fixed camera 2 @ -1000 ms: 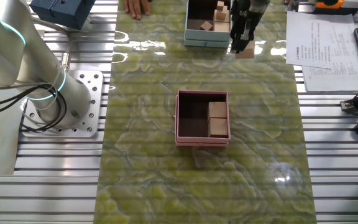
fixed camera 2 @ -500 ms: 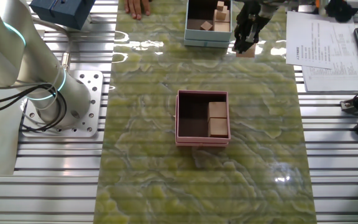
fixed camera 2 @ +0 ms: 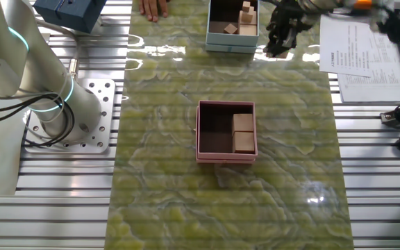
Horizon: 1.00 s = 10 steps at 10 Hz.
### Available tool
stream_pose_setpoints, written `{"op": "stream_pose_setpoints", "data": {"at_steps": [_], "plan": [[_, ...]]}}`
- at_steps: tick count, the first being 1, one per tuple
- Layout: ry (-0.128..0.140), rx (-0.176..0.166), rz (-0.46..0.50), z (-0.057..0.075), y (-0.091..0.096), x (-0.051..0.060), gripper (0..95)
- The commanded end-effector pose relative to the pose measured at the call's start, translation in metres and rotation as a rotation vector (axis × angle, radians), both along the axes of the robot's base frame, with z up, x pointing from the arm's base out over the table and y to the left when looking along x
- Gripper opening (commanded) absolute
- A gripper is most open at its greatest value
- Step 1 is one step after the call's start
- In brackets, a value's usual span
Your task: Move an object from one box to another
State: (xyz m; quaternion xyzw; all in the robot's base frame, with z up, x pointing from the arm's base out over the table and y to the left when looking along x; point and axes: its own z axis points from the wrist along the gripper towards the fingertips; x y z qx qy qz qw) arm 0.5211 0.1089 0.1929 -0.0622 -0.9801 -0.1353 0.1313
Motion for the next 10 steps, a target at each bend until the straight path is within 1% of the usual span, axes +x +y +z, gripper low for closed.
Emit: {"op": "stream_pose_setpoints", "data": {"at_steps": [1,2,3,5,7,8,9,10], "plan": [[0.052,0.065,0.055,-0.0002,0.0016,-0.0016,0.0],[0.075,0.07,0.066,-0.0007,0.0017,-0.0014,0.0],[0.084,0.07,0.073,-0.0008,0.0017,-0.0014,0.0],[0.092,0.071,0.079,-0.0008,0.0017,-0.0014,0.0],[0.091,0.069,0.075,-0.0008,0.0017,-0.0014,0.0],[0.087,0.069,0.073,-0.0008,0.0017,-0.0014,0.0],[0.079,0.061,0.064,-0.0008,0.0017,-0.0014,0.0],[0.066,0.057,0.079,-0.0008,0.0017,-0.0014,0.0]]}}
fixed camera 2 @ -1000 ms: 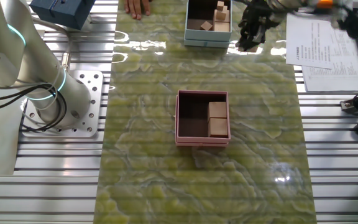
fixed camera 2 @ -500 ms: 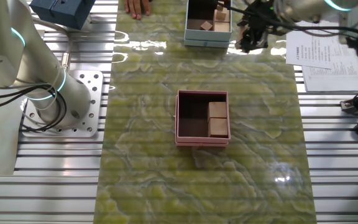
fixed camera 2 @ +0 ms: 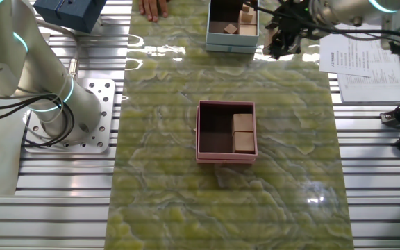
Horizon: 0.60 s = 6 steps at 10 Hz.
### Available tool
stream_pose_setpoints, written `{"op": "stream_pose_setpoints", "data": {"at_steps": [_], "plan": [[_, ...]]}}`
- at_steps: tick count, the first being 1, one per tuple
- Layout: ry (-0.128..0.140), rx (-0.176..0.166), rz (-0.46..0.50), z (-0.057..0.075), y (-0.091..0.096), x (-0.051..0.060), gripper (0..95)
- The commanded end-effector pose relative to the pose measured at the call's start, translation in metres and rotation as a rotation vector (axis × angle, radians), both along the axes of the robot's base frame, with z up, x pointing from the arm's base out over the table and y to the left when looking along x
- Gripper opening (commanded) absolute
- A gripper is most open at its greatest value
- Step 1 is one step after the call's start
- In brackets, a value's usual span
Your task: Move an object from one box to another
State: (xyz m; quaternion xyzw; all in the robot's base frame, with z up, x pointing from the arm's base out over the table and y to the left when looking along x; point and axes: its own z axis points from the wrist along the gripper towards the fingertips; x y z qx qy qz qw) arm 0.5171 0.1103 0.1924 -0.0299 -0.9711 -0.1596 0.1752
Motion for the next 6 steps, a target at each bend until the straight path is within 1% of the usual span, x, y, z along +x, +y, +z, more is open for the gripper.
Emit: {"op": "stream_pose_setpoints", "data": {"at_steps": [1,2,3,4,5,6], "plan": [[-0.019,-0.004,0.03,0.0,0.0,0.003,0.0],[-0.032,-0.012,0.052,0.0,0.0,0.003,0.0],[-0.049,-0.063,0.091,0.0,0.0,0.003,0.0],[-0.055,-0.055,0.091,-0.001,0.002,0.003,0.0],[-0.055,-0.051,0.09,-0.002,0.007,0.002,0.0],[-0.048,-0.057,0.074,-0.001,0.032,-0.006,0.0]]}}
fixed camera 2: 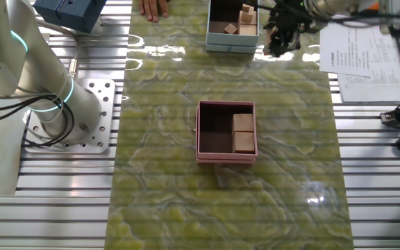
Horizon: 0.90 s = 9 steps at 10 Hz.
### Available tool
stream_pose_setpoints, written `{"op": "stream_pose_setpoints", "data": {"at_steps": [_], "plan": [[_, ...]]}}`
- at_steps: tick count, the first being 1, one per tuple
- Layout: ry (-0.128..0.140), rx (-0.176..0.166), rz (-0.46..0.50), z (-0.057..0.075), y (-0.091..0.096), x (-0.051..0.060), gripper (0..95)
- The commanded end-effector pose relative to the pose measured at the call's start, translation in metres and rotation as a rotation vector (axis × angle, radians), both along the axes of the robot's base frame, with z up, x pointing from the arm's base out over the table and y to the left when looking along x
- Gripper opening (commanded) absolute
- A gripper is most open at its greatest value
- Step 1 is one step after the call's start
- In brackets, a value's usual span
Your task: Move an object from one box to another
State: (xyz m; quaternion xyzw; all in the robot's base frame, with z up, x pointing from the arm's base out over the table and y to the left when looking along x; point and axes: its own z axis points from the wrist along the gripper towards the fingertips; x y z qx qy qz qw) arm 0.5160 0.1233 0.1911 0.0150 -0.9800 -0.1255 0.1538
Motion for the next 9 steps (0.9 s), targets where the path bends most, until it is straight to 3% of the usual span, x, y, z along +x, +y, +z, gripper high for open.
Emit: {"op": "stream_pose_setpoints", "data": {"at_steps": [1,4,7,8,9], "plan": [[0.014,-0.011,-0.036,0.0,0.04,-0.011,0.0],[0.027,-0.024,-0.064,-0.011,0.072,-0.029,0.0],[0.033,-0.02,-0.085,-0.019,0.078,-0.048,0.0],[0.034,-0.035,-0.097,-0.019,0.08,-0.05,0.0],[0.024,-0.071,-0.092,-0.019,0.08,-0.05,0.0]]}}
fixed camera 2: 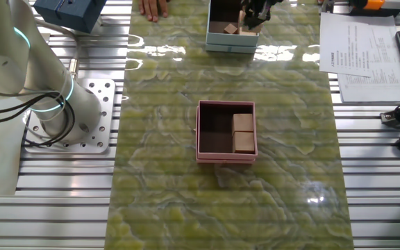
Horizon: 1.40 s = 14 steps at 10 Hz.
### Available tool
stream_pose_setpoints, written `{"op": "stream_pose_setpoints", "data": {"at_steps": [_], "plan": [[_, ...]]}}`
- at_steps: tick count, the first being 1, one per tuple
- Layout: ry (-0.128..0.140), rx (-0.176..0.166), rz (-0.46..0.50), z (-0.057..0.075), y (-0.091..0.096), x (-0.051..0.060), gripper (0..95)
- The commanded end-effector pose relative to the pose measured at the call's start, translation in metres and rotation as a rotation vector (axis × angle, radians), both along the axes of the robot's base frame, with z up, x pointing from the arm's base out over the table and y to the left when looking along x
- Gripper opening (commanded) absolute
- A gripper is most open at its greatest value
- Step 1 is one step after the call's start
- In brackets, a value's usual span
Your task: Move an object from one box to another
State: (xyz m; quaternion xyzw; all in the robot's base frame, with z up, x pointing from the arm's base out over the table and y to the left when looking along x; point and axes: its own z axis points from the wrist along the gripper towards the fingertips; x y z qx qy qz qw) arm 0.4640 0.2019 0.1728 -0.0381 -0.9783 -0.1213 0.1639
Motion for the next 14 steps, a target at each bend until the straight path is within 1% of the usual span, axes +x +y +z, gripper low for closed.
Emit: {"op": "stream_pose_setpoints", "data": {"at_steps": [1,2,4,5,6,7,8,10,11,13,14], "plan": [[-0.014,-0.075,0.02,-0.001,0.001,0.002,0.0],[-0.014,-0.077,0.026,-0.001,0.001,0.002,0.0],[-0.019,-0.058,0.061,-0.001,0.001,0.002,0.0],[-0.019,-0.051,0.057,-0.001,0.001,0.002,0.0],[-0.017,-0.058,0.048,-0.001,0.001,0.002,0.0],[-0.014,-0.065,0.031,-0.001,0.008,-0.004,0.0],[-0.01,-0.076,0.008,-0.003,0.019,-0.013,0.0],[-0.009,-0.088,-0.017,-0.008,0.031,-0.022,0.0],[-0.01,-0.095,-0.026,-0.011,0.033,-0.027,0.0],[-0.018,-0.088,-0.039,-0.017,0.029,-0.035,0.0],[-0.014,-0.093,-0.052,-0.02,0.03,-0.038,0.0]]}}
